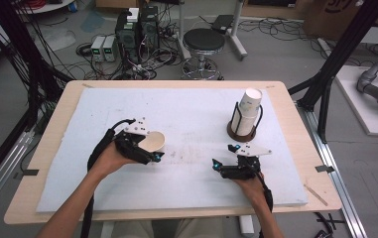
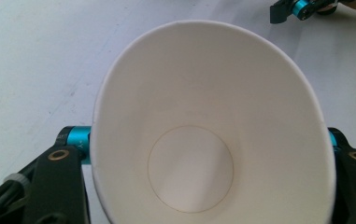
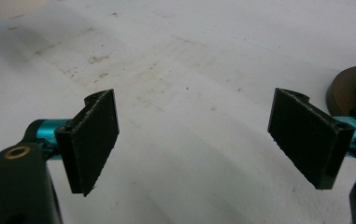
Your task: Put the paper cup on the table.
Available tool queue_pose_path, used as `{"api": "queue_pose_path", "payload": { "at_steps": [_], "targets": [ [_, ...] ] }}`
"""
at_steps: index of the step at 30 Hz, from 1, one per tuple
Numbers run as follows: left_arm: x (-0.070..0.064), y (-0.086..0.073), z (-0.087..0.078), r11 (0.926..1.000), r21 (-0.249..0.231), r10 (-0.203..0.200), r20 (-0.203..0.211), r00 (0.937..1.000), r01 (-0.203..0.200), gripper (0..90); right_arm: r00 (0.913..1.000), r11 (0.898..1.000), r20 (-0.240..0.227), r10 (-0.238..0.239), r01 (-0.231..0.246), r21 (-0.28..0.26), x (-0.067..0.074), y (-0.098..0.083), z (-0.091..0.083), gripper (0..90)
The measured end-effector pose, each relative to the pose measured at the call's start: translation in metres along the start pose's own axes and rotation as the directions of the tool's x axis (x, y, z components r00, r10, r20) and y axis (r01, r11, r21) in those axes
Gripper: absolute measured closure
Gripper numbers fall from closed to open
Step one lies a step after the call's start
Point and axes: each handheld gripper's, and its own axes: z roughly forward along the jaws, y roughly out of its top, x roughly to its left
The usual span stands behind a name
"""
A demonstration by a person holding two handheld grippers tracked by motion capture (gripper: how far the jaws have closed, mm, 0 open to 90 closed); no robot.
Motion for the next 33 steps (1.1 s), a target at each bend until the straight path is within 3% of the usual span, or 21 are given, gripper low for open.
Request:
{"api": "queue_pose_path", "payload": {
  "at_steps": [6, 16, 27, 33],
  "targets": [
    [0.002, 0.002, 0.014, 0.9995, 0.029, 0.016, 0.006, 0.9999, -0.016, 31.1, 1.0, 1.0, -0.003, 0.001, -0.001, -0.009, -0.001, -0.001, -0.001, 16.7],
    [0.003, 0.006, 0.028, 0.9987, 0.051, 0.008, 0.004, 1.0, -0.008, 31.1, 1.0, 1.0, -0.002, 0.002, -0.002, -0.004, -0.001, -0.001, -0.001, 16.7],
    [0.001, 0.009, 0.049, 0.9926, 0.117, 0.03, 0.018, 0.9994, -0.032, 31.1, 1.0, 1.0, -0.004, 0.004, -0.004, -0.005, -0.001, -0.001, -0.001, 16.7],
    [-0.002, 0.011, 0.054, 0.9955, 0.09, 0.029, 0.012, 0.9995, -0.03, 31.1, 1.0, 1.0, -0.004, 0.001, -0.001, -0.008, -0.001, -0.001, -0.001, 16.7]
  ]
}}
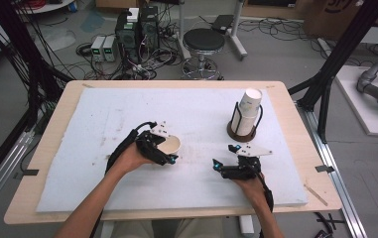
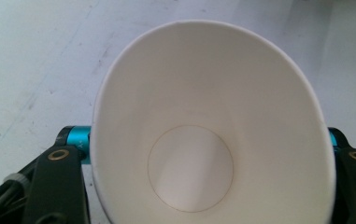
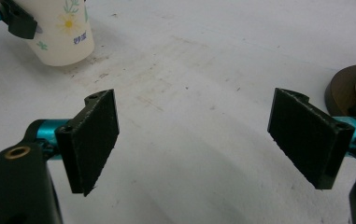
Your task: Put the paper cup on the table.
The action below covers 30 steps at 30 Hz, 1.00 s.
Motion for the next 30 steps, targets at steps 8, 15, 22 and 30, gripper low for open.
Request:
{"api": "queue_pose_path", "payload": {
  "at_steps": [8, 15, 22, 30],
  "targets": [
    [0.001, -0.004, 0.007, 0.9995, 0.032, -0.002, -0.002, 1.0, 0.002, 31.0, 1.0, 1.0, -0.001, 0.002, -0.002, 0.002, 0.0, 0.0, 0.0, 16.8],
    [0.003, -0.008, 0.01, 0.9995, 0.024, -0.02, 0.002, 0.9998, 0.02, 30.5, 1.0, 1.0, -0.001, 0.001, -0.001, 0.0, 0.0, 0.0, 0.0, 16.8],
    [0.003, -0.011, 0.01, 0.9994, 0.019, -0.03, 0.005, 0.9995, 0.03, 26.3, 1.0, 1.0, -0.002, 0.004, -0.004, 0.004, 0.0, 0.0, 0.0, 16.9],
    [0.0, -0.016, 0.014, 0.9993, 0.003, -0.036, 0.013, 0.9992, 0.036, 15.0, 1.0, 1.0, -0.001, 0.001, -0.001, 0.001, 0.0, 0.0, 0.0, 16.9]
  ]
}}
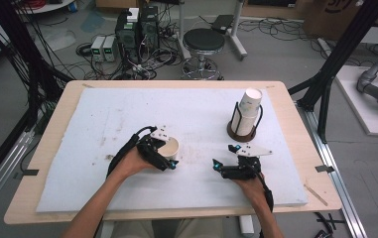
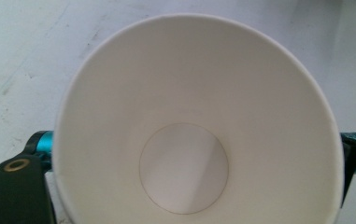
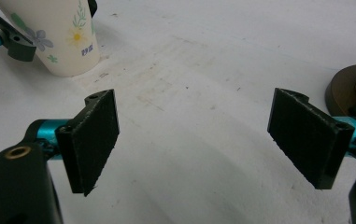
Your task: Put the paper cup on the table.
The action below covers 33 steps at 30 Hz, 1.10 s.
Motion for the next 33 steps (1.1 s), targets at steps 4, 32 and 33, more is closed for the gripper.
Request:
{"api": "queue_pose_path", "payload": {
  "at_steps": [4, 32, 33],
  "targets": [
    [0.001, -0.003, -0.001, 1.0, 0.005, -0.002, 0.004, 1.0, 0.002, 13.0, 1.0, 1.0, 0.0, 0.005, -0.005, 0.003, 0.001, 0.0, 0.0, 16.9],
    [-0.002, -0.052, -0.046, 0.9866, -0.146, -0.08, -0.044, 0.9959, 0.072, 13.0, 1.0, 1.0, -0.009, -0.002, 0.002, 0.003, 0.0, 0.0, 0.0, 16.9],
    [-0.002, -0.056, -0.05, 0.9836, -0.165, -0.082, -0.051, 0.9953, 0.073, 13.0, 1.0, 1.0, -0.009, -0.002, 0.002, 0.003, 0.0, 0.0, 0.0, 16.9]
  ]
}}
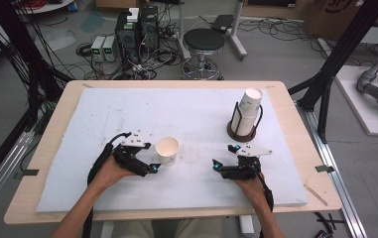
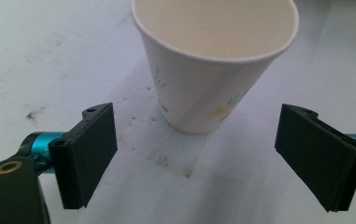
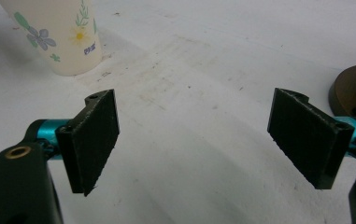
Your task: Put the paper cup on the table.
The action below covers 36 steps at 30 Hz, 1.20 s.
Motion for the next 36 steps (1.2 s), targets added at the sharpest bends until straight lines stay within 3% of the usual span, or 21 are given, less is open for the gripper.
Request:
{"api": "queue_pose_path", "payload": {
  "at_steps": [7, 15, 20, 24, 27, 30, 36],
  "targets": [
    [0.007, -0.02, -0.031, 0.9961, -0.075, -0.048, -0.04, 0.998, 0.045, 13.0, 1.0, 1.0, 0.003, 0.003, -0.003, -0.003, 0.0, 0.0, 0.0, 17.0],
    [0.013, -0.039, -0.056, 0.9783, -0.18, -0.119, -0.084, 0.9893, 0.103, 13.0, 0.9997, 1.0, 0.023, 0.0, 0.0, -0.009, 0.002, -0.001, -0.001, 17.0],
    [0.016, -0.049, -0.066, 0.9725, -0.203, -0.137, -0.106, 0.9849, 0.114, 13.0, 0.9997, 1.0, 0.023, 0.009, -0.008, -0.015, 0.001, -0.001, -0.001, 17.0],
    [0.017, -0.059, -0.074, 0.9635, -0.238, -0.158, -0.133, 0.9785, 0.123, 13.0, 0.9996, 1.0, 0.025, 0.016, -0.016, -0.018, 0.001, -0.001, -0.002, 17.0],
    [0.018, -0.066, -0.077, 0.9553, -0.268, -0.174, -0.167, 0.9704, 0.125, 13.0, 0.9996, 0.999, 0.026, 0.008, -0.008, -0.034, 0.0, -0.002, -0.003, 17.0],
    [0.019, -0.073, -0.079, 0.9472, -0.291, -0.197, -0.2, 0.9597, 0.134, 13.0, 0.9993, 0.999, 0.017, 0.034, -0.033, -0.038, -0.001, -0.002, -0.004, 17.0],
    [0.021, -0.081, -0.079, 0.9416, -0.31, -0.206, -0.22, 0.9537, 0.132, 13.2, 0.9993, 0.998, 0.016, 0.034, -0.033, -0.044, -0.002, -0.002, -0.004, 17.0]
  ]
}}
